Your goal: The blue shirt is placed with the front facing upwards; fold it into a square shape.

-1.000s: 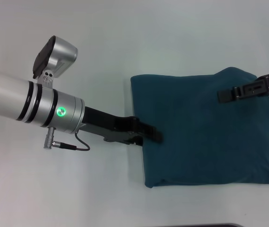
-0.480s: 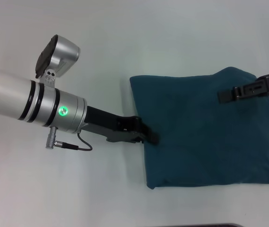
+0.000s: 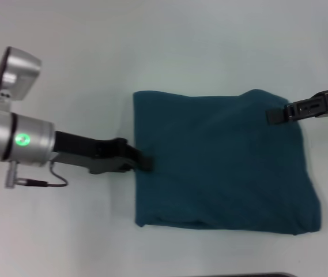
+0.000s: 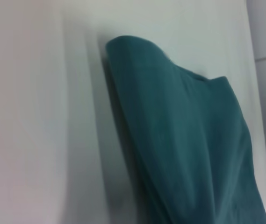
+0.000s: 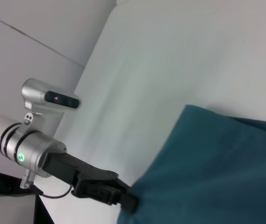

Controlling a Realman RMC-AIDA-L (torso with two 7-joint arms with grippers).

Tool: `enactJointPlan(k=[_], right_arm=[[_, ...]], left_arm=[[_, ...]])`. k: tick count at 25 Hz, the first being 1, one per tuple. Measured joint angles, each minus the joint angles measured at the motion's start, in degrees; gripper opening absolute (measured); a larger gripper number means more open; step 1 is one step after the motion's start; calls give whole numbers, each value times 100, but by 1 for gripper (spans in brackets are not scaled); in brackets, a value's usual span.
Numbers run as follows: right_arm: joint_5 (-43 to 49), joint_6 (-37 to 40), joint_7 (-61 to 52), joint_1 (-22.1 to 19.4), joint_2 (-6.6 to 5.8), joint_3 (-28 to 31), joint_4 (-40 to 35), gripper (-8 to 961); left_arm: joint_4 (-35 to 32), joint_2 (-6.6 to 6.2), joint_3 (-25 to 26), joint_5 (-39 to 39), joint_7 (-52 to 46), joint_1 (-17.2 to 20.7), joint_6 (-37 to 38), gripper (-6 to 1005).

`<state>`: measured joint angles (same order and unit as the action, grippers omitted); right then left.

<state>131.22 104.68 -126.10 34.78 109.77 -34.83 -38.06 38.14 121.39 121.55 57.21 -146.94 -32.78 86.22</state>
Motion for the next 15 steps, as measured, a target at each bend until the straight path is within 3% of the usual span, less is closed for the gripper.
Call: enactJointPlan(k=[3,5,12,15], right_arm=[[0,-1,-10,18,3,3,0,557],[0,-1,-13,28,6,3,0,557],[0,-7,-34,31,9,50,0,558],[0,-7,-58,40,9,56,0,558]], left_arm=[[49,-66,34,-11,-25,86,54,108],[57,-195,76,-20,-69,223,83,109],[72,-465,383,-37,-80,411,86,108],[77,-513,406,-46,-73,443,86,107]])
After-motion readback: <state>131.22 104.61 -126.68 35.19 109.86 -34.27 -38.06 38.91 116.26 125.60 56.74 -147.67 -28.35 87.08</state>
